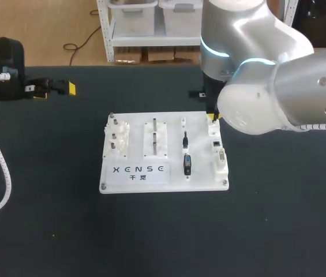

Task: Insert the USB connector, Ethernet cable, and multi-pin plug into their matching sockets one by one.

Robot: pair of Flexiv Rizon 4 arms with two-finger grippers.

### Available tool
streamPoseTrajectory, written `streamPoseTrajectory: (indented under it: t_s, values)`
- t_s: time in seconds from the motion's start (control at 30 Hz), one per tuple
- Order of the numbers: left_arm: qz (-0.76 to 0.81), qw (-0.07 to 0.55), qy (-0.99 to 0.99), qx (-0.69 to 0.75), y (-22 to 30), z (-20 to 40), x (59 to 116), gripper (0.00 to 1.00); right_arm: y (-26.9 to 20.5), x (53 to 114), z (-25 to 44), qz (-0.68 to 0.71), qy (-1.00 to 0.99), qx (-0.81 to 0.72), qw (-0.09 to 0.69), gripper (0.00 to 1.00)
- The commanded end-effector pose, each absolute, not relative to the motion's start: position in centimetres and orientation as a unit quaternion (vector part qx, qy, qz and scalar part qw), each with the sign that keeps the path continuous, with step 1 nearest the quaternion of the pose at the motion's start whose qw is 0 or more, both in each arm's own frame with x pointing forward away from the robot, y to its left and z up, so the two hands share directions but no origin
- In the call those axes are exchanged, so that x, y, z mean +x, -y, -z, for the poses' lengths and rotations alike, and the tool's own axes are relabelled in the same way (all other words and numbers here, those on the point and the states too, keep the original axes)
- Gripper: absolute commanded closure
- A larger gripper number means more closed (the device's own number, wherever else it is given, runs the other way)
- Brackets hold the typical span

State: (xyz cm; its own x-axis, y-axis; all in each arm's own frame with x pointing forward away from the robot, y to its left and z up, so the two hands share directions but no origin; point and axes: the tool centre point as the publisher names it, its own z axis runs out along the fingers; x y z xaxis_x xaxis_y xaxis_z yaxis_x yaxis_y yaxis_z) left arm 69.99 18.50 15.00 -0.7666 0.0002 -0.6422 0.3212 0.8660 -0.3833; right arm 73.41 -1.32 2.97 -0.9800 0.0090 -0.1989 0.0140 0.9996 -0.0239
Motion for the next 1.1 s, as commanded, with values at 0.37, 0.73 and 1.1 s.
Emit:
streamPoseTrajectory:
  t_s: [0.37,0.73,1.1]
  values:
    - [0.243,0.33,-0.908,0.089,-18.5,-15.0,69.99,0.0,1.15,73.65,-2.61,0.011,-0.995,0.005,0.101,1.0]
    - [0.243,0.33,-0.908,0.089,-18.5,-15.0,69.99,0.0,0.92,73.85,-2.37,0.013,-0.995,0.004,0.101,1.0]
    - [0.243,0.33,-0.908,0.089,-18.5,-15.0,69.99,0.0,1.04,74.03,-2.08,0.014,-0.995,0.008,0.101,1.0]
